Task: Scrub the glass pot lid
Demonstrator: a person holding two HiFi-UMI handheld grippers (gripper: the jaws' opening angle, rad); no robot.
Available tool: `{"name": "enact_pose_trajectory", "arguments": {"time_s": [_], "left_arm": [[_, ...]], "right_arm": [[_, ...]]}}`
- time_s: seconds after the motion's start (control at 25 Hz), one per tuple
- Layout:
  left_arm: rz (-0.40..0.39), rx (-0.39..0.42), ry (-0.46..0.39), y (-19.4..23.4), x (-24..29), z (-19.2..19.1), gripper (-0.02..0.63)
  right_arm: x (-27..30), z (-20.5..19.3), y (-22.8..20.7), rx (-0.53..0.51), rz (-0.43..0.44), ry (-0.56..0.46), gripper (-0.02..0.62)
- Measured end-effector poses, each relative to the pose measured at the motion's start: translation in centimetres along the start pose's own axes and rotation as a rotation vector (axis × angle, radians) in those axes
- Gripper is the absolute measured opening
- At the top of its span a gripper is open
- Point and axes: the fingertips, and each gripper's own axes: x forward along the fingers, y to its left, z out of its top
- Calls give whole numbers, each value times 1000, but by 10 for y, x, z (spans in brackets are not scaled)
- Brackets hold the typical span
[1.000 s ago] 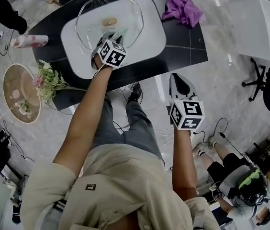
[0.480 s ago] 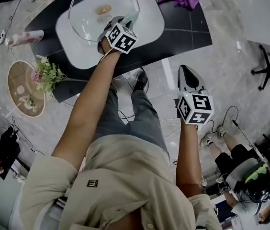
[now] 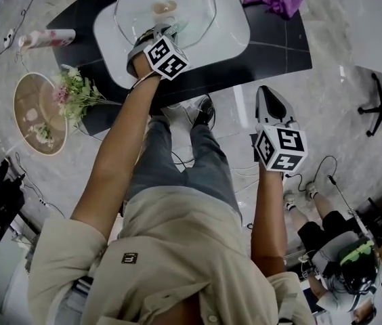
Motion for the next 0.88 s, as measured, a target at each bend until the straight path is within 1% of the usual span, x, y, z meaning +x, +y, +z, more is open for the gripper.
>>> {"name": "enact_pose_trajectory", "arguments": {"time_s": [0.16, 0.28, 0.48, 0.68, 0.8, 0.88], "left_arm": [[-12, 29, 38, 14, -9, -33, 94], [0, 47, 77, 30, -16, -59, 94], [-9, 99, 116, 45, -20, -89, 94], [15, 102, 88, 65, -35, -98, 94], [27, 104, 59, 67, -51, -95, 93], [38, 121, 38, 68, -63, -90, 92]], "right_arm": [[9, 6, 21, -13, 16, 3, 28], [16, 14, 40, -30, 39, 3, 28], [22, 30, 65, -60, 56, -1, 28], [23, 37, 94, -95, 64, -10, 28], [18, 44, 108, -117, 76, -18, 28], [15, 53, 118, -133, 84, -35, 28]]}}
